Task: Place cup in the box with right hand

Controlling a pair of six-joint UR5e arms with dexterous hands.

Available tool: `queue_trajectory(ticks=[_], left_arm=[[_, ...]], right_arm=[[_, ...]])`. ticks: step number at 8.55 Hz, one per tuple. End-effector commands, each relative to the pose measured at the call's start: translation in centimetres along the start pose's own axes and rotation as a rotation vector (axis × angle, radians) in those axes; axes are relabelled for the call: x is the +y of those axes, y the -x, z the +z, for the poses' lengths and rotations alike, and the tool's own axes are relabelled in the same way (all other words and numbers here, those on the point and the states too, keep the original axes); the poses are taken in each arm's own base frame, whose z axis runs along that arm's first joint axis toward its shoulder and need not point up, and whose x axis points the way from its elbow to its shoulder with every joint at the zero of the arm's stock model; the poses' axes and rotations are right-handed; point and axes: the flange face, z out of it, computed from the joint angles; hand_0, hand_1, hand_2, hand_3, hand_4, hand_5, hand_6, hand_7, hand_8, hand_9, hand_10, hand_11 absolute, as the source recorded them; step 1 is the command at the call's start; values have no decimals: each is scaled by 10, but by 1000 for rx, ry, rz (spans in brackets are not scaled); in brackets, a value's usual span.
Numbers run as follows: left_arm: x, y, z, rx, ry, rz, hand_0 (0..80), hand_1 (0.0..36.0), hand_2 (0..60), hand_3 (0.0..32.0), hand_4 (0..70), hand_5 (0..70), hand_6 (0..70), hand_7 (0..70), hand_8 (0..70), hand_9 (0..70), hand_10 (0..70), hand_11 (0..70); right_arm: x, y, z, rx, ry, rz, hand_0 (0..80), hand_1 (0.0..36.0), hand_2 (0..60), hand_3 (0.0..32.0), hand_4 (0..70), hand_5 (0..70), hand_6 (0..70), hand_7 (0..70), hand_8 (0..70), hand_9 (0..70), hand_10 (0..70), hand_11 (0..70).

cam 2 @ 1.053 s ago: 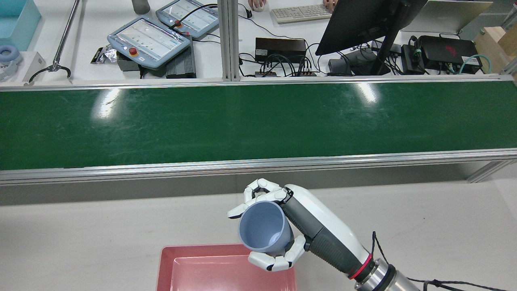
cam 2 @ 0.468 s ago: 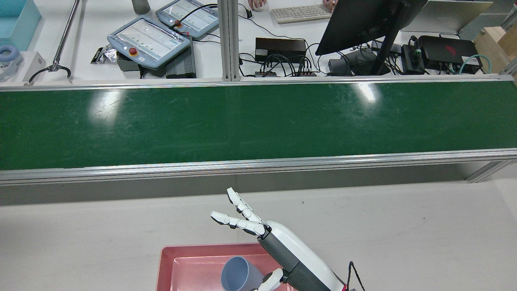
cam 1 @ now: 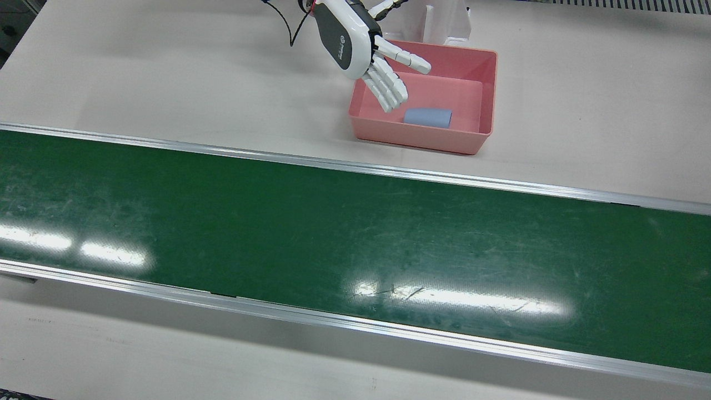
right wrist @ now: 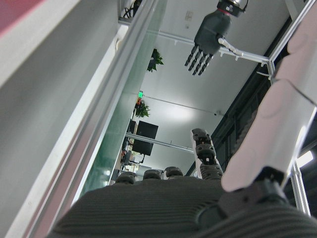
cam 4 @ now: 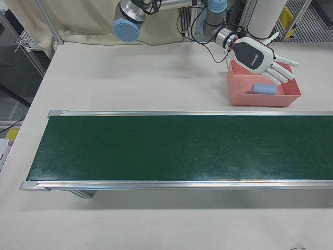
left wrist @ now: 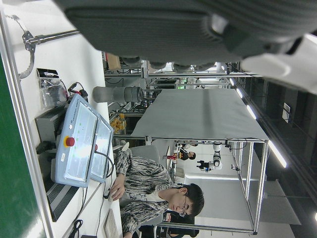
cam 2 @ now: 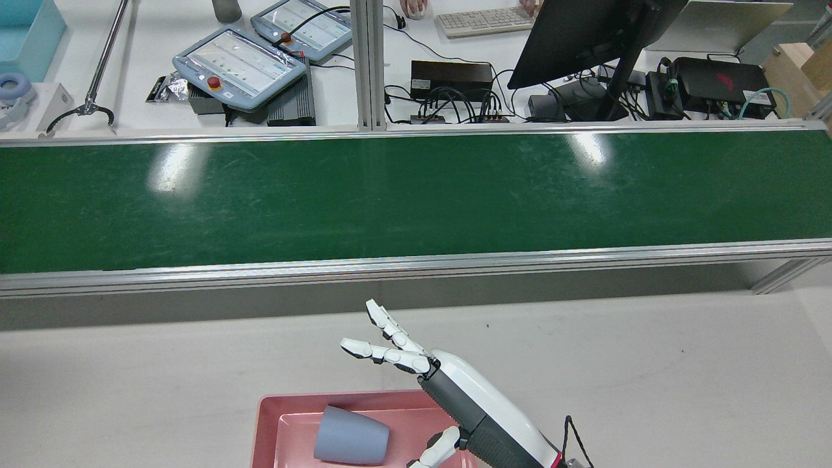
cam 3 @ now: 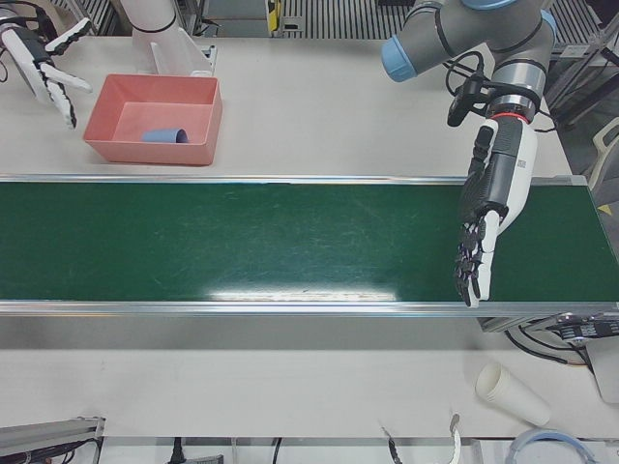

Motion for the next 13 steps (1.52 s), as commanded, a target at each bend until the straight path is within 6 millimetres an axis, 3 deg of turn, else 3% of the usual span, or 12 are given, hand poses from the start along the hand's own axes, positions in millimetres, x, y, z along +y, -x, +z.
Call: queue_trajectory(ticks=[1, 3, 4, 5, 6, 9, 11, 13], left_arm=[[1, 0, 0, -2, 2, 0, 0, 0, 0, 0, 0, 0, 0, 0, 0, 0, 0, 0], [1, 0, 0, 0, 0, 0, 0, 0, 0, 0, 0, 0, 0, 0, 0, 0, 0, 0], [1, 0, 0, 0, 0, 0, 0, 0, 0, 0, 0, 0, 0, 0, 0, 0, 0, 0], [1, 0, 0, 0, 0, 0, 0, 0, 0, 0, 0, 0, 0, 0, 0, 0, 0, 0], [1, 0, 0, 0, 0, 0, 0, 0, 0, 0, 0, 0, 0, 0, 0, 0, 0, 0], [0, 0, 0, 0, 0, 0, 0, 0, 0, 0, 0, 0, 0, 0, 0, 0, 0, 0], [0, 0, 0, -2, 0, 0, 0, 0, 0, 0, 0, 0, 0, 0, 0, 0, 0, 0], [1, 0, 0, 0, 2, 0, 0, 0, 0, 0, 0, 0, 0, 0, 0, 0, 0, 0]], right_arm=[[-89, 101, 8, -100, -58, 19, 458, 122, 29, 0, 0, 32, 20, 32, 0, 0, 3, 19], [-163, 168, 11, -104, -176, 32, 457, 117, 17, 0, 0, 32, 23, 42, 0, 0, 12, 32], [-210, 187, 9, -91, -236, 68, 458, 116, 4, 0, 0, 33, 23, 38, 0, 0, 13, 35], [-249, 222, 7, -85, -268, 70, 461, 120, 0, 0, 0, 35, 22, 34, 0, 0, 11, 32], [-278, 268, -10, -106, -309, 27, 459, 113, 0, 0, 0, 36, 24, 41, 0, 0, 11, 31], [-377, 348, -82, -195, -465, 46, 457, 108, 0, 0, 0, 35, 24, 34, 0, 0, 19, 42], [-456, 396, -142, -276, -500, 68, 454, 107, 0, 0, 0, 35, 28, 54, 0, 0, 23, 47], [-511, 418, -207, -330, -538, 44, 440, 100, 5, 0, 0, 32, 30, 72, 0, 1, 26, 51]])
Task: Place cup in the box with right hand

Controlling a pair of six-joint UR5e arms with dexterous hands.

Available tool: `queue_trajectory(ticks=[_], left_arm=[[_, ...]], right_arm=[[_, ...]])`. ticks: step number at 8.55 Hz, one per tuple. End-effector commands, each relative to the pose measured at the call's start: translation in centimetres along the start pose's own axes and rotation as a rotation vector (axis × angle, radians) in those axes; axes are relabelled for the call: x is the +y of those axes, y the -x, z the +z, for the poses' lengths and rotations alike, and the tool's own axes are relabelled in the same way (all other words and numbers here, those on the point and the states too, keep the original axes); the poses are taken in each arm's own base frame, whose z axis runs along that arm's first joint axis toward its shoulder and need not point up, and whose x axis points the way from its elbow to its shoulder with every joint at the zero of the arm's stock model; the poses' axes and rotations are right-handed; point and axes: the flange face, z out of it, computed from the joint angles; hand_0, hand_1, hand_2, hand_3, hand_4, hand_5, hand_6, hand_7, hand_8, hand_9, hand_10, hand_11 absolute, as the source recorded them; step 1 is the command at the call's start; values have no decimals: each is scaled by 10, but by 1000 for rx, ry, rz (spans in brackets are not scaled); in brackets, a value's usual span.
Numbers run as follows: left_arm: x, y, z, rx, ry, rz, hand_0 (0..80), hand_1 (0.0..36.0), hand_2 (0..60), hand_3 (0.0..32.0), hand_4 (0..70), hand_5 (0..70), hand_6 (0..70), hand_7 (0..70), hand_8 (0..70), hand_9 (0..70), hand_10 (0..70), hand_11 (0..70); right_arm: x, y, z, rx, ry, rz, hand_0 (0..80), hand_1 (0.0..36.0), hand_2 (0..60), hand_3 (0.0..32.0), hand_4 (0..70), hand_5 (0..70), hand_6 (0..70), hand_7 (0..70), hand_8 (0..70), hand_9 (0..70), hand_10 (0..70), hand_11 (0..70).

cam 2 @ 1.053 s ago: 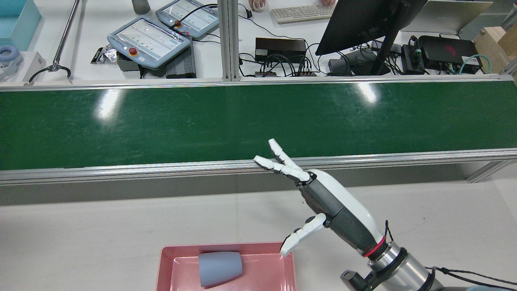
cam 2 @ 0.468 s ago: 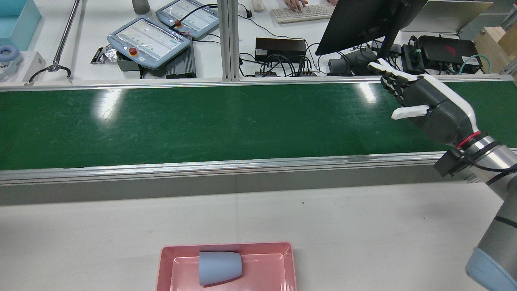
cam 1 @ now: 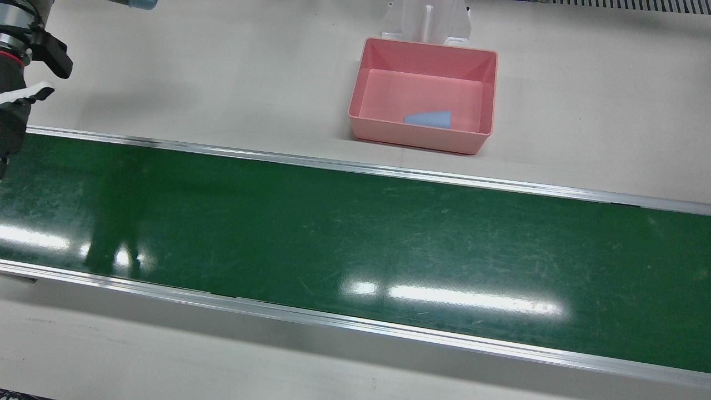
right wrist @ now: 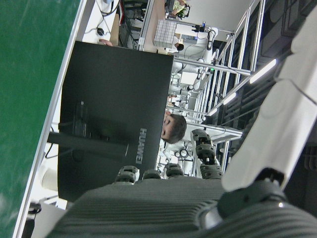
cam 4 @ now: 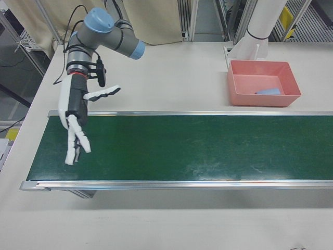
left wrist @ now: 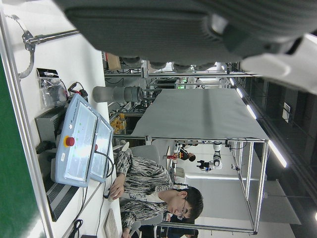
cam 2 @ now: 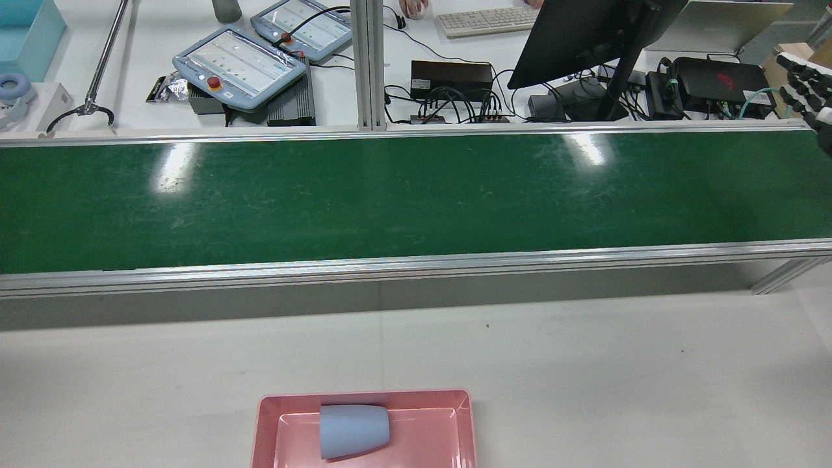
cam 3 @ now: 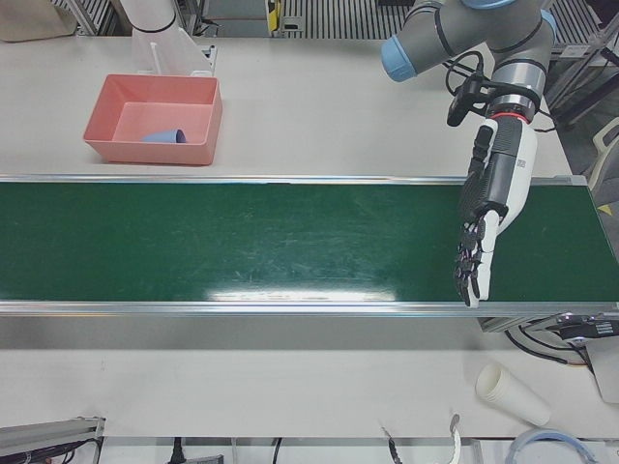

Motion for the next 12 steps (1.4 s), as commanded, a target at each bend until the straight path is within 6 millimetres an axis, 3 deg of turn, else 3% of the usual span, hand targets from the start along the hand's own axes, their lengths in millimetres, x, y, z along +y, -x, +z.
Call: queue_trajectory(ticks=[1, 4, 5, 7, 9, 10, 12], left_arm=[[0, 0, 0, 1, 1, 0, 0, 0, 0, 0, 0, 0, 0, 0, 0, 0, 0, 0], [0, 0, 0, 1, 0, 0, 0, 0, 0, 0, 0, 0, 0, 0, 0, 0, 0, 0], [0, -1, -1, 2, -1, 0, 0, 0, 0, 0, 0, 0, 0, 0, 0, 0, 0, 0], [0, 0, -1, 1, 0, -2, 0, 0, 0, 0, 0, 0, 0, 0, 0, 0, 0, 0], [0, 0, -1, 1, 0, 0, 0, 0, 0, 0, 0, 0, 0, 0, 0, 0, 0, 0], [0, 0, -1, 1, 0, 0, 0, 0, 0, 0, 0, 0, 0, 0, 0, 0, 0, 0], [0, 0, -1, 0, -2, 0, 0, 0, 0, 0, 0, 0, 0, 0, 0, 0, 0, 0]], right_arm=[[-95, 46, -24, -73, -27, -5, 445, 105, 20, 0, 0, 31, 32, 82, 0, 5, 27, 52], [-89, 34, -15, -47, -12, -7, 419, 91, 24, 0, 0, 28, 33, 91, 0, 7, 27, 51], [-77, 36, 0, -52, 14, -15, 416, 91, 28, 0, 0, 27, 33, 91, 0, 5, 27, 50], [-46, 0, 34, -3, 76, -86, 432, 99, 17, 0, 0, 31, 33, 85, 0, 3, 25, 48], [-22, -60, 61, 9, 103, -74, 447, 110, 29, 0, 0, 31, 32, 86, 0, 3, 21, 44], [-13, -80, 68, 25, 115, -76, 456, 115, 23, 0, 0, 33, 34, 93, 0, 4, 19, 41], [-7, -101, 69, 39, 122, -92, 468, 134, 14, 0, 0, 40, 33, 92, 0, 4, 13, 35]])
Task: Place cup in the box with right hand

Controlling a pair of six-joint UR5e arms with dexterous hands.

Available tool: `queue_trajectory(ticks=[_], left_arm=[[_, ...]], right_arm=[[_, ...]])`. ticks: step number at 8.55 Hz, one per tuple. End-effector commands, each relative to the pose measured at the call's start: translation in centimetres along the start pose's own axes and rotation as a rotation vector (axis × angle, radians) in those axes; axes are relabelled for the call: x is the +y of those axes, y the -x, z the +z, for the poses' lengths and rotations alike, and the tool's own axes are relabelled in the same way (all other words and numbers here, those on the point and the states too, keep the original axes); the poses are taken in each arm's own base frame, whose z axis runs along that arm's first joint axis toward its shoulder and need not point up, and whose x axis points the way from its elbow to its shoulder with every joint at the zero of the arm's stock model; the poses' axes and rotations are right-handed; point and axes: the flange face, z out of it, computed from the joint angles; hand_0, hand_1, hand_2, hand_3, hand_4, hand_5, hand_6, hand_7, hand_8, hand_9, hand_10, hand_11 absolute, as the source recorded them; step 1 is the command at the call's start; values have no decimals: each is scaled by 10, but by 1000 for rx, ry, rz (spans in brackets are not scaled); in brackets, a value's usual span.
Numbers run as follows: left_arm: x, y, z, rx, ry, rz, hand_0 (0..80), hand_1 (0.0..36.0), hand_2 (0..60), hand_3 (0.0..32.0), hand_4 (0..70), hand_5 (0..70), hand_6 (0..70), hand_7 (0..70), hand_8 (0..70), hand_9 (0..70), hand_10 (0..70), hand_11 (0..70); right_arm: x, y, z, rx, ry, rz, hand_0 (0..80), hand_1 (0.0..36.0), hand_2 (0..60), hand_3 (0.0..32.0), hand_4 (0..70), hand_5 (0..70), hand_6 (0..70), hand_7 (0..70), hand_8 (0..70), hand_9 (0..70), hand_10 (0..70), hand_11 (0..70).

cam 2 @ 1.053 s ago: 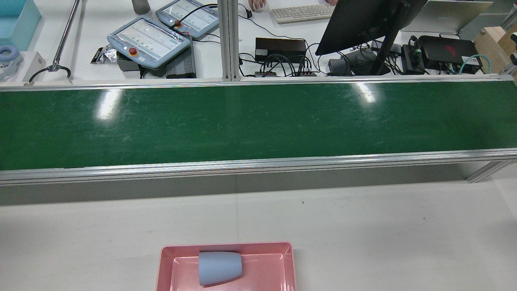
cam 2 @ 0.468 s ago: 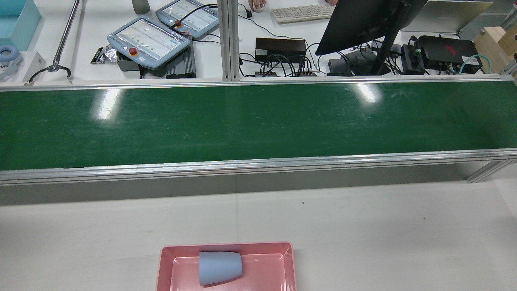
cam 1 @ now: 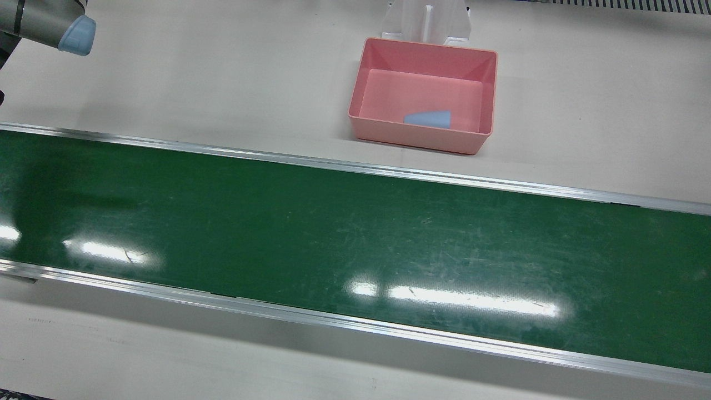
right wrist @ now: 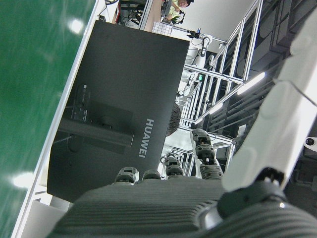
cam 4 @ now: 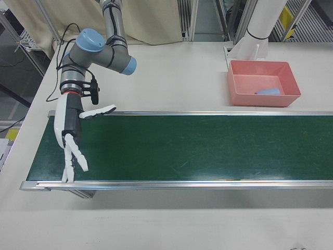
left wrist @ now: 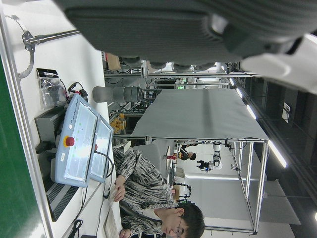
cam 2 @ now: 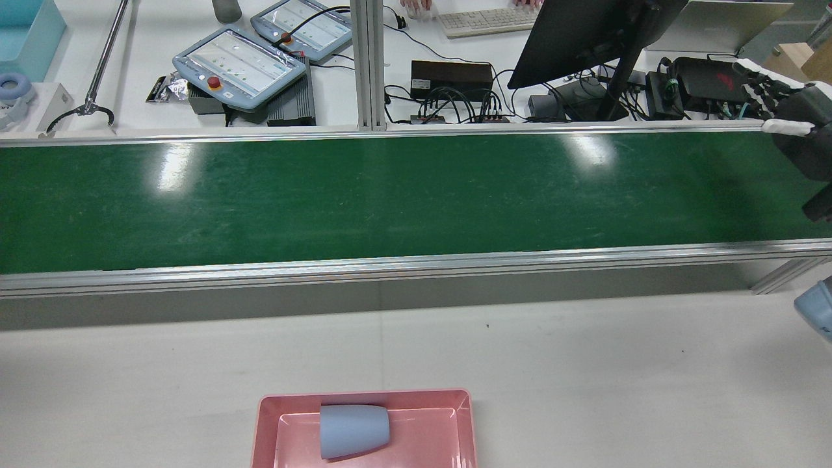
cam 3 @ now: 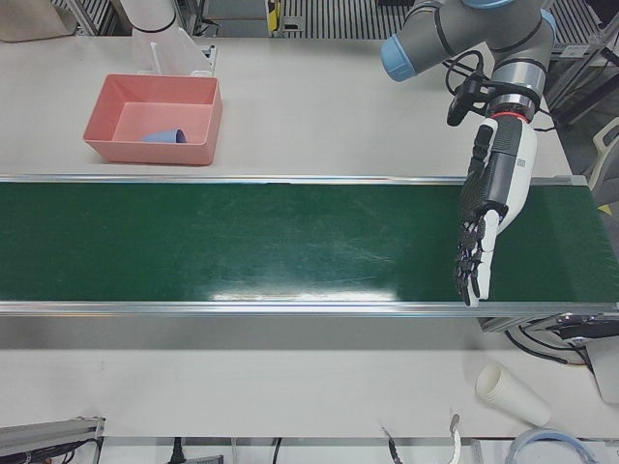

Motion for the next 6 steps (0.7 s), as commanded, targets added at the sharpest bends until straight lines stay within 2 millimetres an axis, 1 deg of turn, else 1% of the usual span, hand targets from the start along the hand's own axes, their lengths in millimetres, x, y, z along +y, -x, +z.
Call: queue_trajectory(ticks=[1, 2, 3, 4, 5, 6], left_arm=[[0, 0, 0, 0, 0, 0, 0, 0, 0, 0, 0, 0, 0, 0, 0, 0, 0, 0], [0, 0, 0, 0, 0, 0, 0, 0, 0, 0, 0, 0, 0, 0, 0, 0, 0, 0], [0, 0, 0, 0, 0, 0, 0, 0, 0, 0, 0, 0, 0, 0, 0, 0, 0, 0], [0, 0, 0, 0, 0, 0, 0, 0, 0, 0, 0, 0, 0, 0, 0, 0, 0, 0], [-1, -1, 0, 1, -2, 0, 0, 0, 0, 0, 0, 0, 0, 0, 0, 0, 0, 0], [0, 0, 1, 0, 0, 0, 0, 0, 0, 0, 0, 0, 0, 0, 0, 0, 0, 0]], right_arm=[[17, -31, 7, 28, 12, -9, 479, 147, 4, 0, 0, 44, 28, 89, 0, 3, 10, 33], [26, -36, 6, 42, 5, -11, 493, 163, 0, 8, 0, 50, 24, 87, 0, 3, 9, 32], [56, -41, 6, 34, -7, -31, 505, 176, 0, 4, 0, 53, 25, 86, 0, 3, 8, 32], [95, -50, 5, 42, -8, -47, 506, 175, 0, 4, 0, 53, 26, 85, 0, 3, 11, 36], [135, -69, 18, 40, 7, -36, 508, 177, 0, 2, 0, 54, 26, 84, 0, 2, 12, 38], [159, -104, 23, 51, 21, -15, 503, 172, 0, 20, 0, 53, 23, 82, 0, 2, 11, 36]])
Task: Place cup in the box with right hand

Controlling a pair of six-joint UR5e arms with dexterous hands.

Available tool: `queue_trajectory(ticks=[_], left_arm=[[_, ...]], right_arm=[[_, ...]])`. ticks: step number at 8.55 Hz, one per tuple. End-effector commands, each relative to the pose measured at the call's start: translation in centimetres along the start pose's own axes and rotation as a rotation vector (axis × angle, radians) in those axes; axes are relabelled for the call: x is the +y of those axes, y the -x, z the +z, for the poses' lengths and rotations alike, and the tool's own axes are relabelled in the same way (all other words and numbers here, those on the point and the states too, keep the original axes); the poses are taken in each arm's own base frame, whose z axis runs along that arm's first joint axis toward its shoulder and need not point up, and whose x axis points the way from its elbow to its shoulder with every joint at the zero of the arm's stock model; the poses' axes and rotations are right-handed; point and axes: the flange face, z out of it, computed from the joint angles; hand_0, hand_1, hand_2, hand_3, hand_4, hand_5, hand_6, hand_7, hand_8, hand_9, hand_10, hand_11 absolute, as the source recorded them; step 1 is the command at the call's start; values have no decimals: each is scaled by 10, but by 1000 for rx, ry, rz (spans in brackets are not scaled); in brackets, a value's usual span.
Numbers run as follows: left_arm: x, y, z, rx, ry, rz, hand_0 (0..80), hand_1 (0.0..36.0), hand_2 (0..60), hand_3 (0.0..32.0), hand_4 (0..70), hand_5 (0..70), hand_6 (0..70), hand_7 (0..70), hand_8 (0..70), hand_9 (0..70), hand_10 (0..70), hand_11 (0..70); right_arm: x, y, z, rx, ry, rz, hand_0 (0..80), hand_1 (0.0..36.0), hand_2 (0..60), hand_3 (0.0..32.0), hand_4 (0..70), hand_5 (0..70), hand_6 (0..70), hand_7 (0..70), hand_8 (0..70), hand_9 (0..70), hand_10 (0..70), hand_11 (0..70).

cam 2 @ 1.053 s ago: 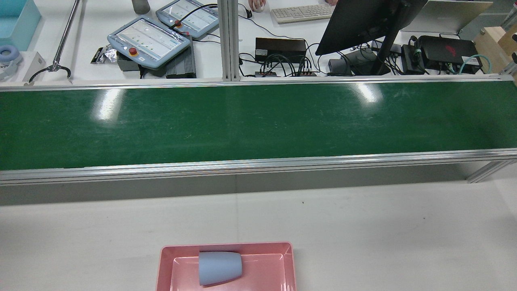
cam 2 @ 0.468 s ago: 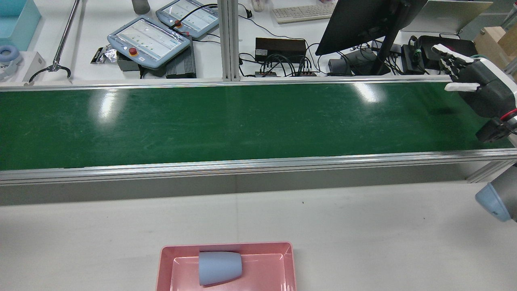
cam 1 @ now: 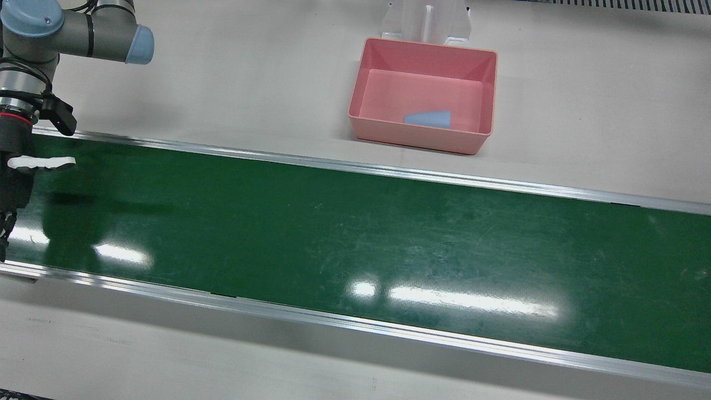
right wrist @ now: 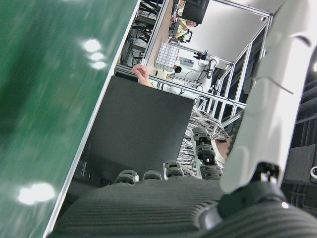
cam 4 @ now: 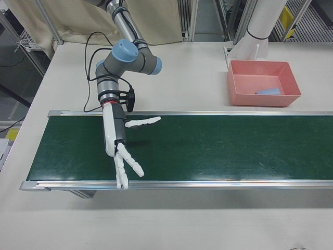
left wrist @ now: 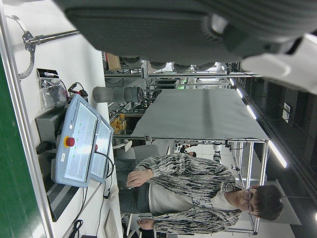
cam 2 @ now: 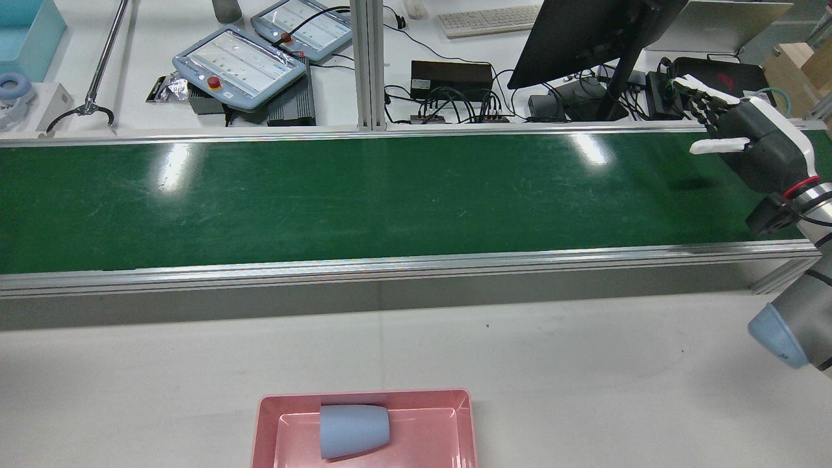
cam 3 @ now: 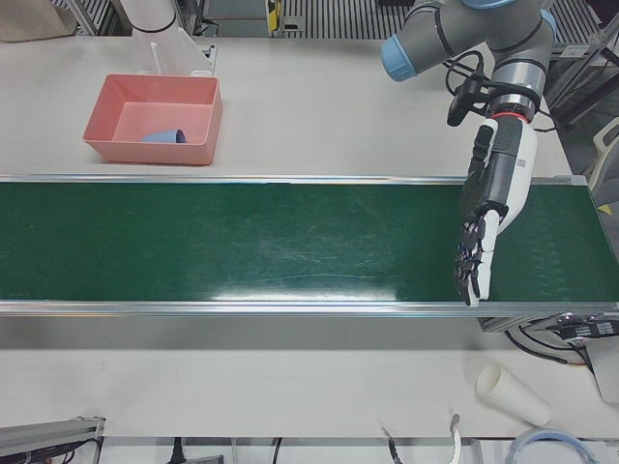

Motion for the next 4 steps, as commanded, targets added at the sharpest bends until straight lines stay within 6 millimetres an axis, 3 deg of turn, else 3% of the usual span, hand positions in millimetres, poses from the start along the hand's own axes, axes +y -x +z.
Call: queue_trajectory(ticks=[1, 2, 4], left_arm=[[0, 0, 1, 0, 2, 0, 0, 0, 0, 0, 0, 0, 0, 0, 0, 0, 0, 0], [0, 0, 1, 0, 1, 0, 0, 0, 0, 0, 0, 0, 0, 0, 0, 0, 0, 0], [0, 0, 1, 0, 1, 0, 0, 0, 0, 0, 0, 0, 0, 0, 0, 0, 0, 0]], right_arm=[[88, -74, 15, 8, 30, 37, 498, 166, 0, 12, 0, 50, 24, 83, 0, 2, 12, 37], [100, -86, 19, 4, 39, 36, 485, 154, 0, 0, 0, 45, 28, 90, 0, 4, 14, 39], [111, -91, 27, -2, 54, 11, 486, 154, 10, 0, 0, 44, 31, 99, 0, 5, 15, 39]])
